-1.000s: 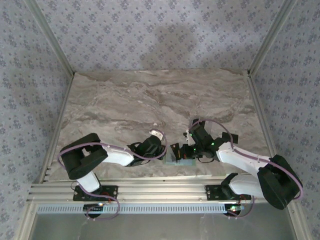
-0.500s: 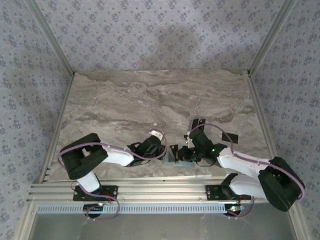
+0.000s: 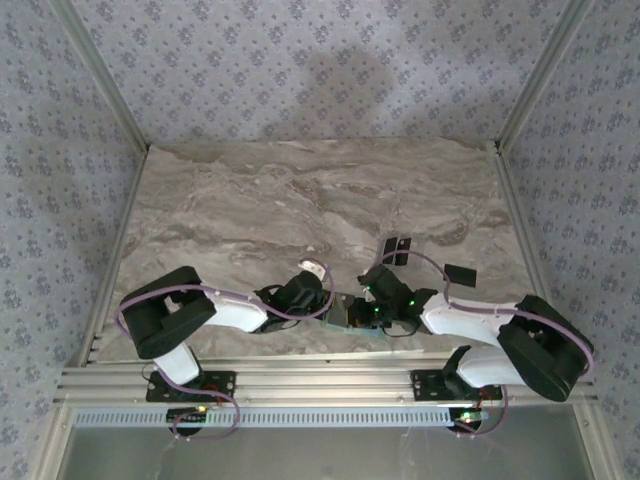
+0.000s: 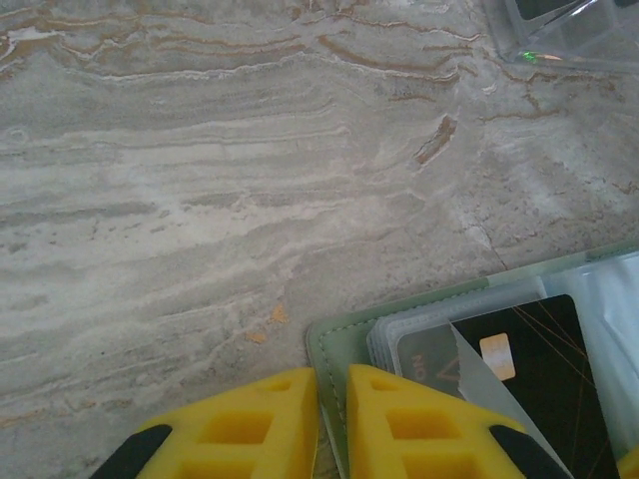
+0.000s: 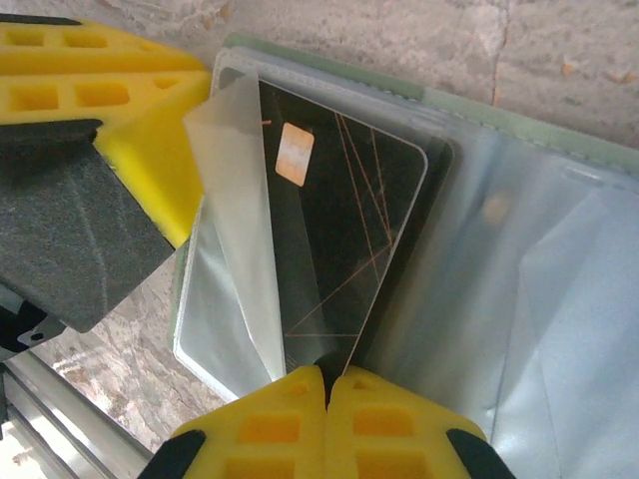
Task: Put the credit cards into the card holder
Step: Insert the credit card into the card slot, then flip over the card slot in the card holder.
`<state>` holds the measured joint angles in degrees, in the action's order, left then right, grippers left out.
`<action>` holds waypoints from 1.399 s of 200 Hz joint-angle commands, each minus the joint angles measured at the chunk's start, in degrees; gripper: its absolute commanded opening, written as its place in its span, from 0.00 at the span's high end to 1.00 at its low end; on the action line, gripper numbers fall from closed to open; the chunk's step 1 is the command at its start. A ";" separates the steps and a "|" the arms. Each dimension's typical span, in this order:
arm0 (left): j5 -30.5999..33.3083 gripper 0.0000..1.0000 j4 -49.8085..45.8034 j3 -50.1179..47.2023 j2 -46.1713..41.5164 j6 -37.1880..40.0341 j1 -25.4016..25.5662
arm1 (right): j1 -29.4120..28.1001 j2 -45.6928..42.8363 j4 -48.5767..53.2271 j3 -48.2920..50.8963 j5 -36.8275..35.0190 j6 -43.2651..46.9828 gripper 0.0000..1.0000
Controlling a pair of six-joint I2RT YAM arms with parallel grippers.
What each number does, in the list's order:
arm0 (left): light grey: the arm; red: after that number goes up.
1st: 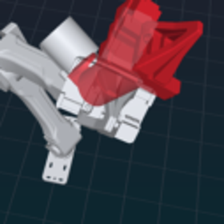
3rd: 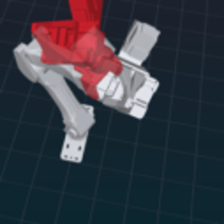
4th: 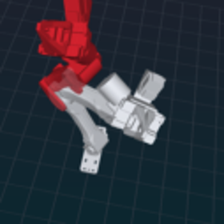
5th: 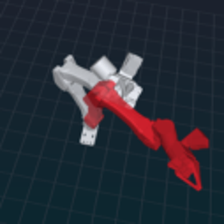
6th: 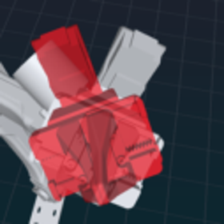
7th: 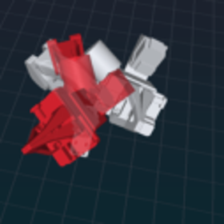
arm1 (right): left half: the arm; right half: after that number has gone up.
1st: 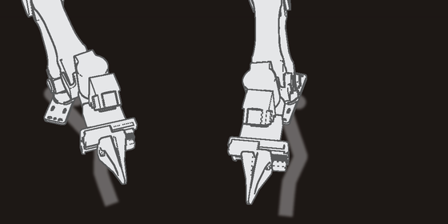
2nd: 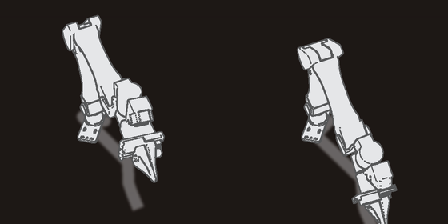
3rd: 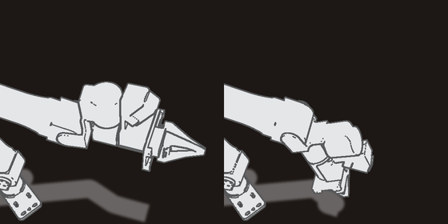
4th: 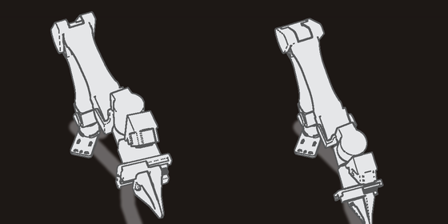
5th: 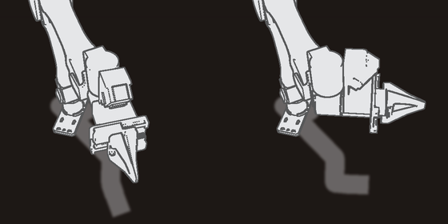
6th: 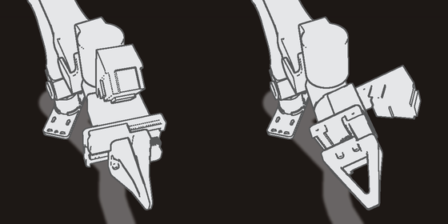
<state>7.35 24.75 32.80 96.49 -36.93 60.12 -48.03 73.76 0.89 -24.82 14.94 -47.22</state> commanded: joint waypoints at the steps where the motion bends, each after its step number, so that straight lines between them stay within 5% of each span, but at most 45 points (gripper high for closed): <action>1: -7.53 0.82 -6.77 -2.12 5.11 -1.08 1.76 | -1.80 2.65 -3.60 -2.20 -1.83 0.42 1.00; 73: -7.34 0.82 -6.24 -2.46 5.16 -1.16 1.76 | -3.60 7.22 -1.45 -6.24 -2.81 1.51 0.92; 179: -7.28 0.82 -5.01 -3.87 4.24 -1.82 1.23 | -4.90 4.17 16.12 -11.91 -8.43 5.55 0.41; 243: -7.53 0.82 -5.00 -4.34 3.45 -2.27 0.53 | -5.23 -1.39 25.25 -14.41 -13.69 7.36 0.37; 280: -8.12 0.82 -4.41 -4.50 3.70 -2.23 0.26 | -4.16 -5.20 31.90 -15.00 -19.04 8.02 0.55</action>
<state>6.85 28.93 30.79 95.68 -37.60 59.94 -52.90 70.59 25.82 -38.33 0.93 -40.47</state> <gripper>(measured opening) 0.181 0.524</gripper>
